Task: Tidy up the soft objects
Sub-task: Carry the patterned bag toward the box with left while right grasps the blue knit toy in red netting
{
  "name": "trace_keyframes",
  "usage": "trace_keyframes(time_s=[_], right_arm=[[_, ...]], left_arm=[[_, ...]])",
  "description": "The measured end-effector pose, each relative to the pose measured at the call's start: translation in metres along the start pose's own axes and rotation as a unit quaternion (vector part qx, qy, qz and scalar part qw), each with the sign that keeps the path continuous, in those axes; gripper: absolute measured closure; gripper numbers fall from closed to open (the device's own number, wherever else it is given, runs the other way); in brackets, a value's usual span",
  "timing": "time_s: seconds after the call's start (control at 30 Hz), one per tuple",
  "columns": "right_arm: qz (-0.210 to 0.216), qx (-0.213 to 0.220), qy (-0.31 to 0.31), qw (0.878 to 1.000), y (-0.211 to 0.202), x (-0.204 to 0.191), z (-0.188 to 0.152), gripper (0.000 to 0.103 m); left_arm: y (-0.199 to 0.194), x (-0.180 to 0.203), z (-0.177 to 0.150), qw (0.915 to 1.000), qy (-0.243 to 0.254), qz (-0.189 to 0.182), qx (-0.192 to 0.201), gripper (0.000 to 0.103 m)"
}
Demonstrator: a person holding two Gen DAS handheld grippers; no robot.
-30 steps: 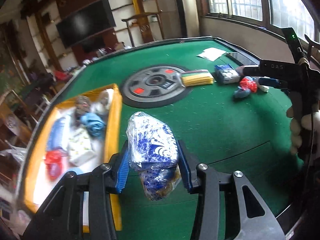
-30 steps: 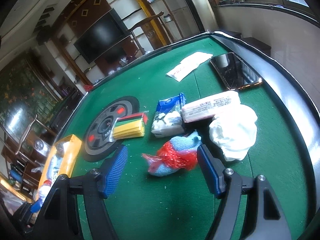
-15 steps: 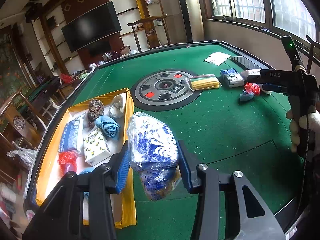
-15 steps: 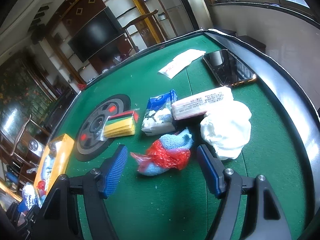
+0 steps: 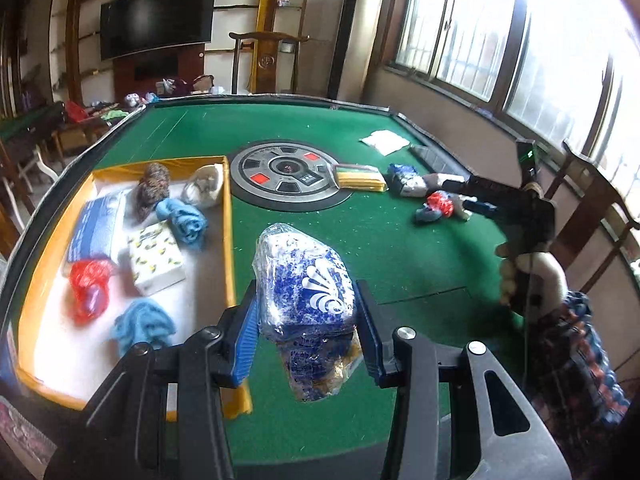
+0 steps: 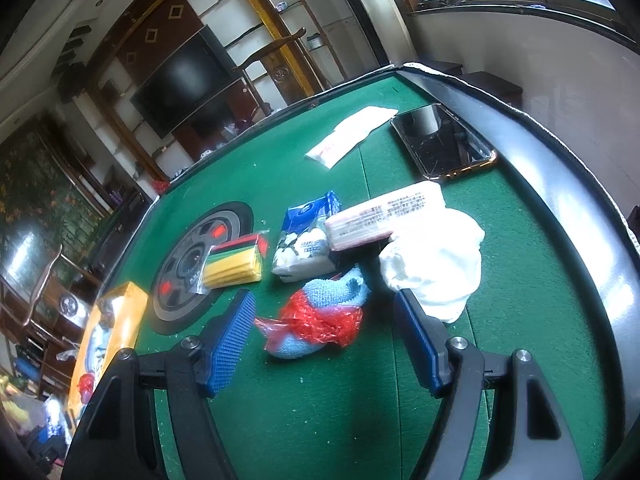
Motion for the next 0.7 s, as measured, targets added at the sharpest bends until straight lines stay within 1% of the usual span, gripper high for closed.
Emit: trace_keyframes(time_s=[0.07, 0.17, 0.27, 0.33, 0.4, 0.53, 0.6, 0.67, 0.7], right_arm=[[-0.007, 0.006, -0.004, 1.0, -0.002, -0.002, 0.001, 0.036], [-0.012, 0.011, -0.014, 1.0, -0.008, -0.008, 0.004, 0.036], [-0.012, -0.008, -0.016, 1.0, -0.007, -0.014, 0.0, 0.036], [-0.013, -0.038, -0.012, 0.999, 0.003, -0.017, -0.004, 0.036], [-0.025, -0.055, -0.004, 0.998, 0.017, -0.016, -0.007, 0.036], [-0.04, -0.068, 0.019, 0.997, 0.038, -0.015, -0.003, 0.036], [-0.052, -0.067, 0.023, 0.996, 0.045, -0.015, 0.001, 0.037], [-0.067, -0.068, 0.026, 0.995, 0.047, -0.015, 0.001, 0.06], [-0.071, -0.073, 0.025, 0.995, 0.047, -0.015, -0.001, 0.069]], left_arm=[[-0.011, -0.013, -0.002, 0.9999, -0.009, -0.008, 0.007, 0.061], [-0.023, -0.038, 0.0, 0.9993, -0.032, -0.001, 0.017, 0.061], [-0.032, -0.063, 0.006, 0.9981, -0.056, 0.003, 0.026, 0.061], [-0.033, -0.079, 0.008, 0.9971, -0.07, 0.006, 0.031, 0.061], [-0.032, -0.095, 0.008, 0.9957, -0.087, 0.007, 0.03, 0.061], [-0.032, -0.123, 0.006, 0.9921, -0.123, 0.009, 0.024, 0.061], [-0.034, -0.134, 0.005, 0.9903, -0.135, 0.018, 0.026, 0.061], [-0.039, -0.145, 0.003, 0.9887, -0.145, 0.025, 0.031, 0.061], [-0.039, -0.149, 0.003, 0.988, -0.149, 0.029, 0.032, 0.061]])
Point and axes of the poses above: each gripper's, at about its wrist camera, not at the fingertips, and y roughly the way its jaws point, x to its right, z to its top, the point moved 3 cm from there along y, roughly the way its jaws point, and after that the axes turned 15 degrees about -y, right-handed, at the moved point
